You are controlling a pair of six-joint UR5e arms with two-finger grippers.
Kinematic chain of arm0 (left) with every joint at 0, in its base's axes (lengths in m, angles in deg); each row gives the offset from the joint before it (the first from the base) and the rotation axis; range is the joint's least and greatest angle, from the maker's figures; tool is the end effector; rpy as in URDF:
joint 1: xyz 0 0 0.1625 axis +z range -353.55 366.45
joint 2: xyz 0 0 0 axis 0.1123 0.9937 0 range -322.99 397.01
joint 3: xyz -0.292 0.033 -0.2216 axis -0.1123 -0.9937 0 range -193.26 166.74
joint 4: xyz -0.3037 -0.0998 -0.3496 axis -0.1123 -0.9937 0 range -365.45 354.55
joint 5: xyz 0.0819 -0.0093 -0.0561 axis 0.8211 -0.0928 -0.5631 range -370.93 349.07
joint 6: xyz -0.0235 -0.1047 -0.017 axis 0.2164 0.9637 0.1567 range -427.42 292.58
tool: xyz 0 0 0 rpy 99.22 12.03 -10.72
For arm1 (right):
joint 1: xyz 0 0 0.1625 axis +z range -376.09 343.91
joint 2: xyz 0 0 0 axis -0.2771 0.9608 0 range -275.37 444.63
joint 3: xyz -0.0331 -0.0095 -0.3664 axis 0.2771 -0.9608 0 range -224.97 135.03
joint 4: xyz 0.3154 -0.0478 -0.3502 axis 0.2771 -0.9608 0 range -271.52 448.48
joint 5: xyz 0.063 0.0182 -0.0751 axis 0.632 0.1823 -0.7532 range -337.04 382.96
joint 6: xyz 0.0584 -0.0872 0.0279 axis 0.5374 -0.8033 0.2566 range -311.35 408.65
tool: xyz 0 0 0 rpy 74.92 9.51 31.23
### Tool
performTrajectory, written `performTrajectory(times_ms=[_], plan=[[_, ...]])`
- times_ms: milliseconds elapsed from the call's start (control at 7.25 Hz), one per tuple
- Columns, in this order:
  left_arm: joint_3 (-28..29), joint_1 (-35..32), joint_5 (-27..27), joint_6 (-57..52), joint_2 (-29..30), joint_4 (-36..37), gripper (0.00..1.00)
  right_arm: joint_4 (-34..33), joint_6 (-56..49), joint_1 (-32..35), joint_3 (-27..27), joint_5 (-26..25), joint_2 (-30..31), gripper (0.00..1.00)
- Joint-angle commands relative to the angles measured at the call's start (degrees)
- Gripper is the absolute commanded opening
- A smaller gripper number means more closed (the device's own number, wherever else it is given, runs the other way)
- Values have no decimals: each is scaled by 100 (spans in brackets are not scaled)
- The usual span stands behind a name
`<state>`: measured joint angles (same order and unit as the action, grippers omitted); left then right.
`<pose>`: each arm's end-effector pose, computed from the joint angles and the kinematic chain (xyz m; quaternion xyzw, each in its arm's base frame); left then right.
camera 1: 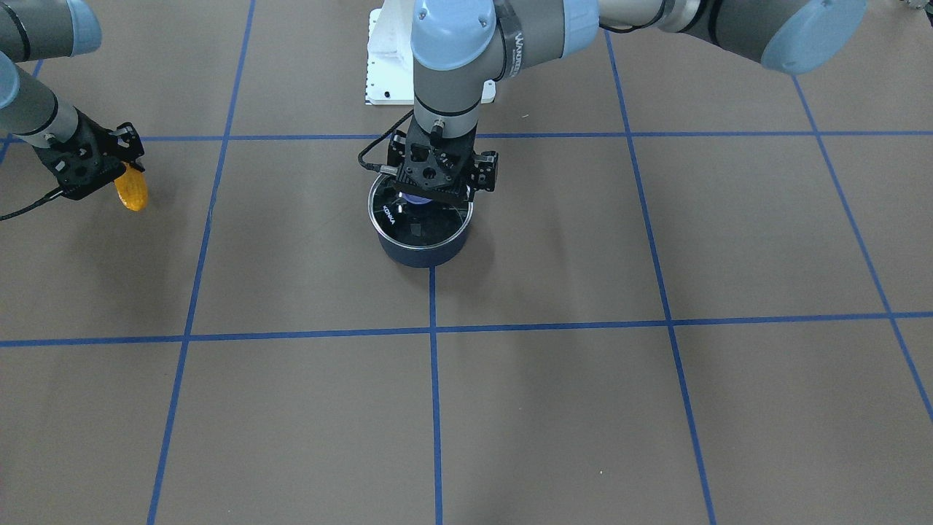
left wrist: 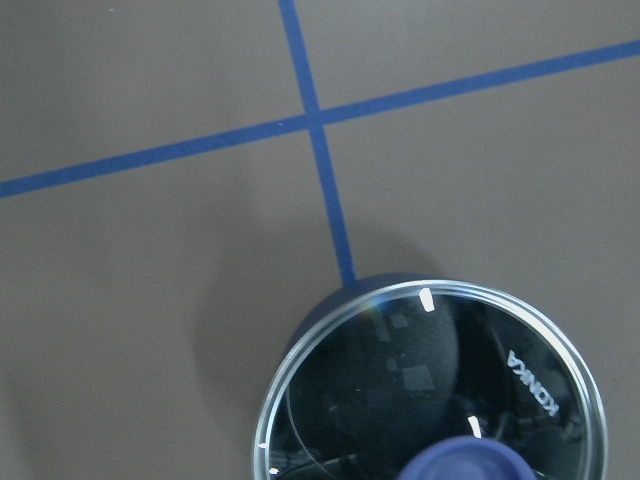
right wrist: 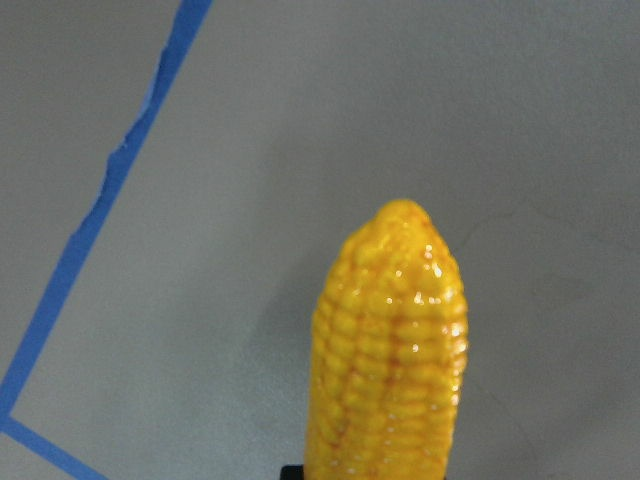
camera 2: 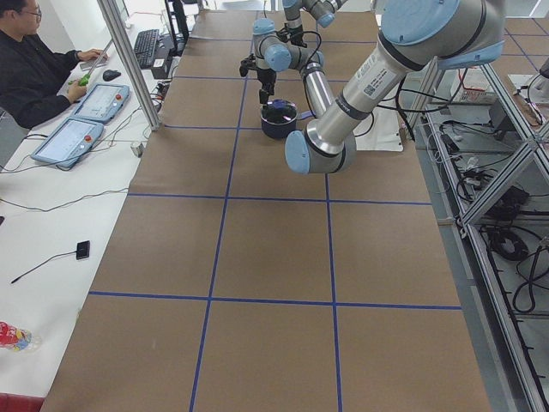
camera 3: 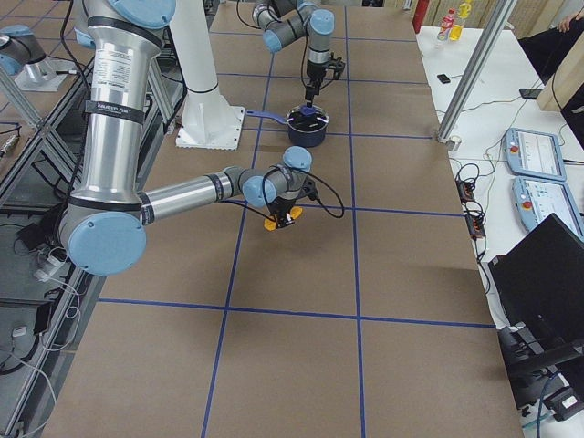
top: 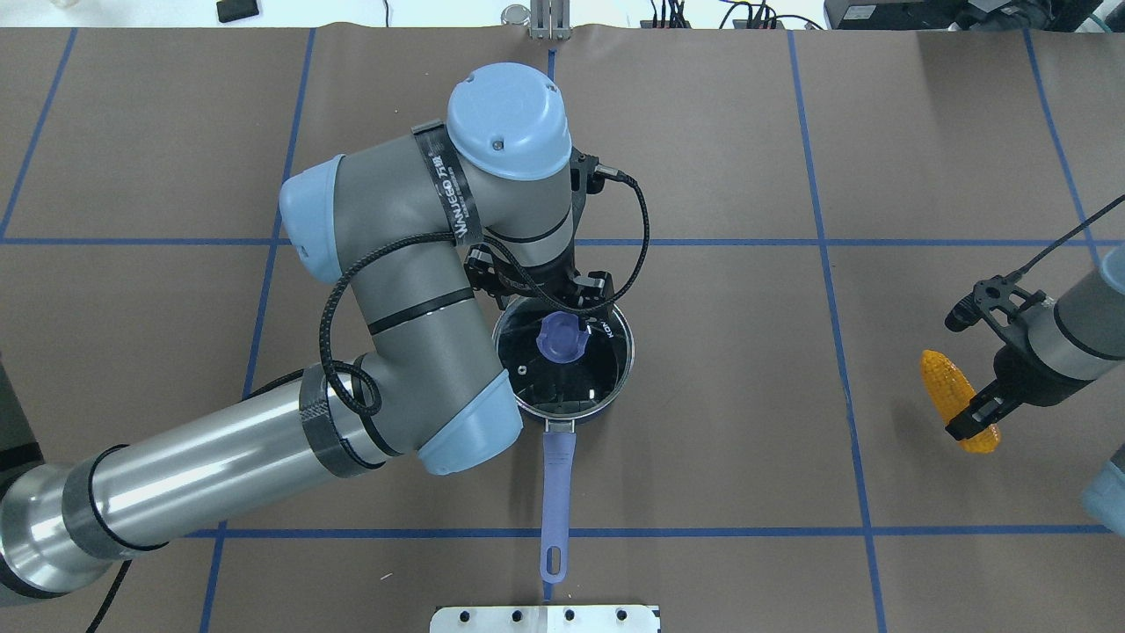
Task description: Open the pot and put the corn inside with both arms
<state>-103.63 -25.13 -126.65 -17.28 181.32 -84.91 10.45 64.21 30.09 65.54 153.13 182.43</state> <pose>0.5525 -0.4407 0.0072 0.0464 0.4178 0.1486 0.8951 -0.3135 -0.4181 0.4608 0.0082 -0.3909 -0.2952 0.8718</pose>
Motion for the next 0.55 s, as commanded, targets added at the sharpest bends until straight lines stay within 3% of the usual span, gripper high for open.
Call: performTrajectory(times_ms=[0, 414], plan=[[256, 134, 5, -4, 36, -324, 98, -379, 0, 58, 14, 9, -322, 37], [248, 134, 5, 4, 10, -333, 98, -380, 0, 58, -4, 9, -331, 37]])
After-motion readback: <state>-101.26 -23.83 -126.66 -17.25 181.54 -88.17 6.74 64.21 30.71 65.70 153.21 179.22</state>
